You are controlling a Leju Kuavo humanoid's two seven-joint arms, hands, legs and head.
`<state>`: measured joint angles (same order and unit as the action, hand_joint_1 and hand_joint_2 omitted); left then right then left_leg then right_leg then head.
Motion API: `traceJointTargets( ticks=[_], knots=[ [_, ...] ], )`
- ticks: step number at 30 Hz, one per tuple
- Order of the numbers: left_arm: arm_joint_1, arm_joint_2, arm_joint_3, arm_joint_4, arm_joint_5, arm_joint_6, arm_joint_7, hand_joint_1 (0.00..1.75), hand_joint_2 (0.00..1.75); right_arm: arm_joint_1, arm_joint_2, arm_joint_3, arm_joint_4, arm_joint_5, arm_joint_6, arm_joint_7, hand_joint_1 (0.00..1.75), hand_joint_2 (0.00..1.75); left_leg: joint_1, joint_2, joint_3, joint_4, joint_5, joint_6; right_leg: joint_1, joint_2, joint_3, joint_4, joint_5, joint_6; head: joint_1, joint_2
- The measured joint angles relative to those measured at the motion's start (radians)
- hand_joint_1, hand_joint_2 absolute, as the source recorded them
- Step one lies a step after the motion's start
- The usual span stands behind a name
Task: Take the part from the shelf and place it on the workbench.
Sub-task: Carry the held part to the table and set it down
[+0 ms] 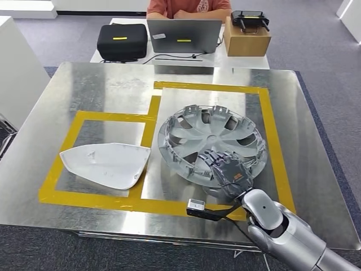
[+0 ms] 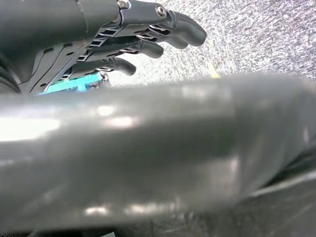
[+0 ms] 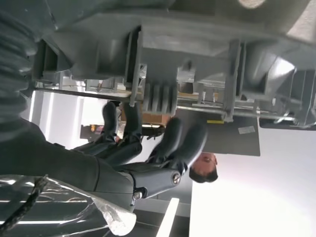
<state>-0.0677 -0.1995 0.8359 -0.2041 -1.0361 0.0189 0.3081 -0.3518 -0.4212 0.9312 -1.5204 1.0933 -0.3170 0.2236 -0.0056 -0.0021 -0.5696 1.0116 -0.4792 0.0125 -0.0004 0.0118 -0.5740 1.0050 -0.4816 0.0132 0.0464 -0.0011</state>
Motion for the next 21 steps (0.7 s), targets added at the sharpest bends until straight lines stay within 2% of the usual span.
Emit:
traceJointTargets(
  ticks=[2, 6, 10, 13, 14, 16, 19, 20, 21],
  knots=[
    [0.000, 0.000, 0.000, 0.000, 0.000, 0.002, -0.005, 0.00, 0.00, 0.001, 0.000, 0.000, 0.002, 0.002, -0.007, 0.003, 0.00, 0.00, 0.000, 0.000, 0.000, 0.000, 0.000, 0.000, 0.000, 0.000, 0.000, 0.000, 0.000, 0.000, 0.000, 0.000],
    [0.000, 0.001, 0.003, 0.000, 0.005, -0.026, -0.025, 0.00, 0.00, 0.020, 0.005, -0.010, 0.002, 0.040, -0.090, 0.017, 0.00, 0.00, 0.000, 0.000, 0.000, 0.000, 0.000, 0.000, 0.000, 0.000, 0.000, 0.000, 0.000, 0.000, 0.000, 0.000],
    [-0.001, 0.011, 0.009, 0.000, 0.010, -0.082, -0.040, 0.00, 0.00, 0.066, 0.043, -0.053, -0.016, 0.134, -0.225, 0.020, 0.00, 0.00, 0.000, 0.000, 0.000, 0.000, 0.000, 0.000, 0.000, 0.000, 0.000, 0.000, 0.000, 0.000, 0.000, 0.000],
    [0.000, 0.016, 0.015, 0.000, 0.010, -0.096, -0.055, 0.00, 0.00, 0.132, 0.094, -0.118, -0.071, 0.222, -0.337, -0.054, 0.00, 0.00, 0.001, 0.000, 0.000, 0.000, 0.000, 0.000, 0.001, 0.000, 0.000, 0.000, 0.000, 0.000, 0.000, 0.000],
    [0.000, 0.017, 0.016, 0.000, 0.009, -0.100, -0.062, 0.00, 0.00, 0.162, 0.121, -0.151, -0.105, 0.237, -0.356, -0.120, 0.00, 0.00, 0.001, 0.000, 0.000, 0.000, 0.000, 0.000, 0.001, 0.000, 0.000, 0.000, -0.001, -0.001, 0.000, 0.000],
    [0.000, 0.019, 0.016, 0.000, 0.004, -0.108, -0.075, 0.00, 0.00, 0.227, 0.198, -0.239, -0.190, 0.220, -0.371, -0.324, 0.00, 0.00, 0.001, 0.000, 0.000, 0.000, 0.000, 0.000, 0.001, 0.000, 0.000, 0.000, -0.001, -0.001, 0.000, 0.000],
    [0.001, 0.023, 0.016, 0.000, -0.007, -0.117, -0.094, 0.00, 0.00, 0.313, 0.349, -0.400, -0.312, 0.065, -0.378, -0.734, 0.00, 0.00, 0.002, -0.001, 0.000, -0.001, 0.000, 0.000, 0.002, -0.001, -0.001, 0.001, -0.002, -0.002, 0.000, 0.000],
    [0.002, 0.024, 0.016, 0.000, -0.011, -0.121, -0.099, 0.00, 0.00, 0.332, 0.390, -0.446, -0.349, 0.005, -0.379, -0.833, 0.00, 0.00, 0.002, 0.000, 0.000, -0.001, 0.000, 0.000, 0.002, 0.000, -0.001, 0.001, -0.002, -0.002, 0.000, 0.000],
    [0.003, 0.025, 0.016, 0.000, -0.015, -0.124, -0.104, 0.00, 0.00, 0.345, 0.420, -0.478, -0.382, -0.040, -0.379, -0.889, 0.00, 0.00, 0.002, 0.000, 0.000, -0.001, 0.000, 0.000, 0.002, 0.000, 0.000, 0.001, -0.002, -0.002, 0.000, 0.000]
  ],
)
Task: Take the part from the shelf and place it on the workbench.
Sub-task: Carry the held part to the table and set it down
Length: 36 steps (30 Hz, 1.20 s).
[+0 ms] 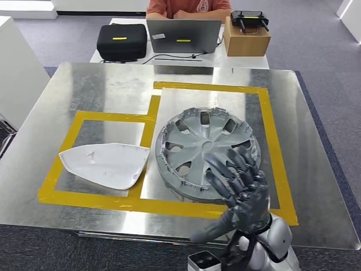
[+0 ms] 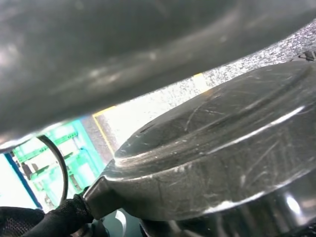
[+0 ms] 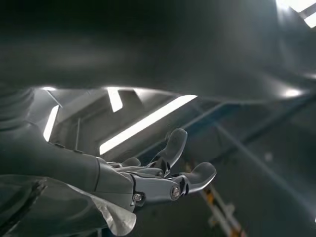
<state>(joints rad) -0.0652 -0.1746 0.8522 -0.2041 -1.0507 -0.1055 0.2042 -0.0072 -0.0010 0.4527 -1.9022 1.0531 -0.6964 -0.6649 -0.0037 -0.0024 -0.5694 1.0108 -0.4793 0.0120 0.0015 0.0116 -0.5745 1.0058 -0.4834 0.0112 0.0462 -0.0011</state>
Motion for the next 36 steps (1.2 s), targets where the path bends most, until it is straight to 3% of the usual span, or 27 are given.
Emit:
traceJointTargets(
  ticks=[4, 10, 36],
  knots=[
    [0.000, 0.004, 0.000, 0.000, -0.008, -0.008, -0.013, 0.00, 0.00, 0.022, 0.047, -0.046, -0.103, -0.085, -0.001, -0.031, 0.00, 0.00, -0.001, 0.000, 0.000, 0.000, 0.000, 0.000, -0.001, 0.001, 0.000, 0.000, 0.001, 0.000, 0.000, 0.000],
    [0.000, 0.009, 0.000, 0.000, -0.020, -0.019, -0.028, 0.00, 0.00, 0.025, 0.054, -0.037, -0.201, -0.156, -0.001, -0.031, 0.00, 0.00, -0.001, 0.000, 0.001, 0.000, 0.001, 0.000, -0.001, 0.001, 0.001, 0.000, 0.002, 0.002, 0.000, 0.000],
    [0.000, 0.014, 0.000, 0.000, -0.026, -0.023, -0.040, 0.00, 0.00, 0.006, 0.032, -0.020, -0.220, -0.158, -0.001, -0.030, 0.00, 0.00, -0.001, 0.000, 0.001, 0.000, 0.001, 0.000, -0.001, 0.001, 0.001, 0.000, 0.002, 0.002, 0.001, 0.000]
  ],
)
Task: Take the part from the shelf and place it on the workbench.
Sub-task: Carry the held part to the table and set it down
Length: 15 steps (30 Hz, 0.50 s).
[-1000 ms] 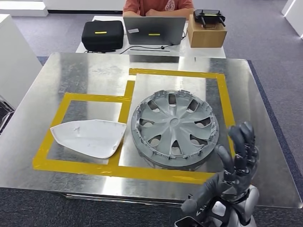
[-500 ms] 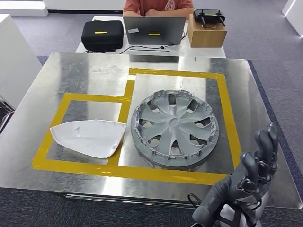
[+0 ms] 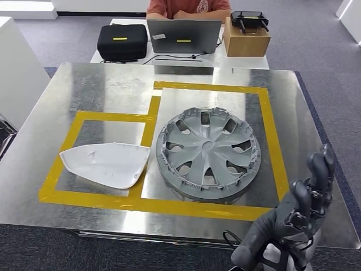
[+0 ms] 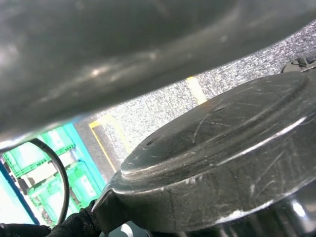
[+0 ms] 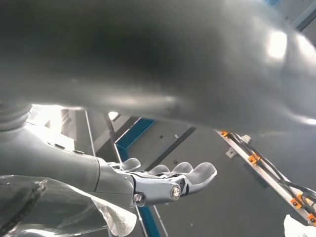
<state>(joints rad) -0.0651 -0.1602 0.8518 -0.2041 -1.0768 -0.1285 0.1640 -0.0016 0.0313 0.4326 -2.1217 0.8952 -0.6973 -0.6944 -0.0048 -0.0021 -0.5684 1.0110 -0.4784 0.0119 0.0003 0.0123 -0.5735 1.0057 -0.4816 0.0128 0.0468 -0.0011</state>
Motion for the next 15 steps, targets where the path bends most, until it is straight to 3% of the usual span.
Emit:
traceJointTargets(
  ticks=[6, 11, 13, 15],
  knots=[
    [0.000, 0.000, 0.000, 0.000, 0.000, 0.000, 0.000, 0.00, 0.00, 0.000, 0.000, 0.000, -0.003, -0.001, 0.000, 0.001, 0.00, 0.00, -0.001, 0.000, 0.000, 0.002, -0.001, 0.002, -0.001, 0.000, 0.000, -0.001, 0.001, 0.002, 0.000, 0.000],
    [0.000, 0.001, 0.000, 0.000, 0.000, 0.002, 0.002, 0.00, 0.00, -0.001, 0.000, 0.000, -0.005, 0.000, 0.000, 0.002, 0.00, 0.00, -0.001, 0.002, 0.003, -0.007, 0.007, 0.018, -0.002, 0.000, 0.001, -0.007, 0.005, 0.014, 0.000, 0.000],
    [-0.001, 0.001, 0.000, 0.000, 0.000, 0.002, 0.003, 0.00, 0.00, -0.003, 0.000, -0.001, -0.006, 0.001, 0.000, 0.002, 0.00, 0.00, 0.007, 0.005, 0.008, -0.028, 0.024, 0.025, -0.001, -0.001, -0.015, 0.026, -0.025, 0.023, 0.002, 0.000],
    [-0.002, 0.000, 0.000, 0.000, 0.000, 0.003, 0.005, 0.00, 0.00, -0.004, 0.000, -0.002, -0.007, 0.001, 0.000, 0.002, 0.00, 0.00, 0.010, 0.009, 0.006, -0.036, 0.032, 0.027, -0.006, -0.003, -0.061, 0.139, -0.094, 0.032, 0.004, 0.000]
  ],
)
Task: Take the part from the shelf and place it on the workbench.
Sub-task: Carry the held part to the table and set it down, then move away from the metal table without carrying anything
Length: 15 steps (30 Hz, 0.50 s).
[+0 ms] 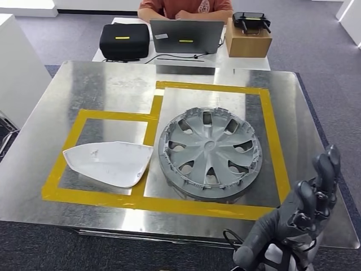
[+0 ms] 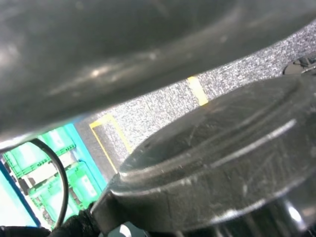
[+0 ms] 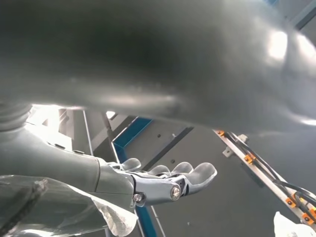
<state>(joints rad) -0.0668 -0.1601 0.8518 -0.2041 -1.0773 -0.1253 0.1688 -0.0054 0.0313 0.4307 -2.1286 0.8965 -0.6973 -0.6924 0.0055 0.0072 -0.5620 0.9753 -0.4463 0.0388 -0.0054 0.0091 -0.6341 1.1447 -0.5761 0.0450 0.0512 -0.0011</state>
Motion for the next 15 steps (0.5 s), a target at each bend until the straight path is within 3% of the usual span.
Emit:
traceJointTargets(
  ticks=[2, 3, 4, 6, 7, 8, 11, 12, 13, 15],
  knots=[
    [0.001, 0.000, 0.000, 0.000, 0.000, 0.001, 0.002, 0.00, 0.00, 0.001, 0.000, 0.000, 0.000, 0.000, 0.000, 0.000, 0.00, 0.00, 0.002, 0.003, -0.007, 0.002, 0.003, -0.004, -0.008, -0.001, -0.043, 0.114, -0.048, 0.009, 0.000, 0.000],
    [0.002, 0.000, 0.000, 0.000, 0.000, 0.002, 0.002, 0.00, 0.00, 0.001, 0.000, 0.000, 0.000, 0.001, 0.000, 0.000, 0.00, 0.00, 0.004, 0.004, -0.010, 0.004, 0.005, -0.007, -0.011, -0.002, -0.042, 0.123, -0.045, 0.014, 0.000, 0.000],
    [0.002, 0.000, 0.000, 0.000, 0.000, 0.002, 0.002, 0.00, 0.00, 0.001, 0.000, 0.000, 0.000, 0.001, 0.000, 0.000, 0.00, 0.00, 0.007, 0.005, -0.014, 0.008, 0.006, -0.010, -0.015, -0.004, -0.019, 0.090, -0.023, 0.019, 0.000, 0.000],
    [0.001, 0.000, 0.000, 0.000, 0.000, 0.003, 0.003, 0.00, 0.00, 0.000, 0.000, 0.000, 0.000, 0.001, 0.000, 0.000, 0.00, 0.00, 0.013, 0.004, -0.022, 0.021, 0.006, -0.022, -0.022, -0.007, 0.061, -0.051, 0.031, 0.030, 0.001, 0.000],
    [0.001, 0.000, 0.000, 0.000, 0.000, 0.003, 0.003, 0.00, 0.00, -0.001, 0.000, -0.001, 0.000, 0.002, 0.000, 0.000, 0.00, 0.00, 0.013, 0.003, -0.027, 0.029, 0.005, -0.030, -0.024, -0.006, 0.092, -0.107, 0.047, 0.028, 0.001, 0.000],
    [0.001, 0.001, 0.000, 0.000, 0.001, 0.004, 0.003, 0.00, 0.00, -0.002, 0.000, -0.001, -0.001, 0.003, 0.000, 0.000, 0.00, 0.00, 0.013, 0.001, -0.031, 0.035, 0.006, -0.038, -0.023, -0.003, 0.108, -0.138, 0.053, 0.023, 0.000, 0.000],
    [0.002, 0.002, 0.000, 0.000, 0.001, 0.006, 0.004, 0.00, 0.00, -0.002, 0.000, -0.002, -0.002, 0.013, 0.000, 0.001, 0.00, 0.00, 0.014, 0.000, -0.039, 0.040, 0.013, -0.058, -0.019, 0.002, 0.101, -0.133, 0.062, -0.007, -0.001, 0.000],
    [0.002, 0.002, 0.000, 0.000, 0.002, 0.006, 0.005, 0.00, 0.00, -0.003, 0.000, -0.003, -0.002, 0.016, 0.000, 0.001, 0.00, 0.00, 0.015, 0.000, -0.044, 0.048, 0.002, -0.062, -0.019, 0.001, 0.095, -0.131, 0.068, -0.017, -0.001, 0.000],
    [0.002, 0.002, 0.000, 0.000, 0.002, 0.006, 0.005, 0.00, 0.00, -0.003, 0.000, -0.003, -0.002, 0.019, 0.000, 0.001, 0.00, 0.00, 0.016, -0.001, -0.055, 0.073, -0.024, -0.066, -0.019, 0.000, 0.088, -0.131, 0.074, -0.026, -0.002, 0.000],
    [0.002, 0.002, 0.000, 0.000, 0.002, 0.007, 0.006, 0.00, 0.00, -0.004, 0.000, -0.004, -0.002, 0.024, 0.000, 0.000, 0.00, 0.00, 0.016, -0.001, -0.096, 0.186, -0.111, -0.069, -0.017, -0.003, 0.068, -0.131, 0.089, -0.040, -0.005, 0.000]
  ],
)
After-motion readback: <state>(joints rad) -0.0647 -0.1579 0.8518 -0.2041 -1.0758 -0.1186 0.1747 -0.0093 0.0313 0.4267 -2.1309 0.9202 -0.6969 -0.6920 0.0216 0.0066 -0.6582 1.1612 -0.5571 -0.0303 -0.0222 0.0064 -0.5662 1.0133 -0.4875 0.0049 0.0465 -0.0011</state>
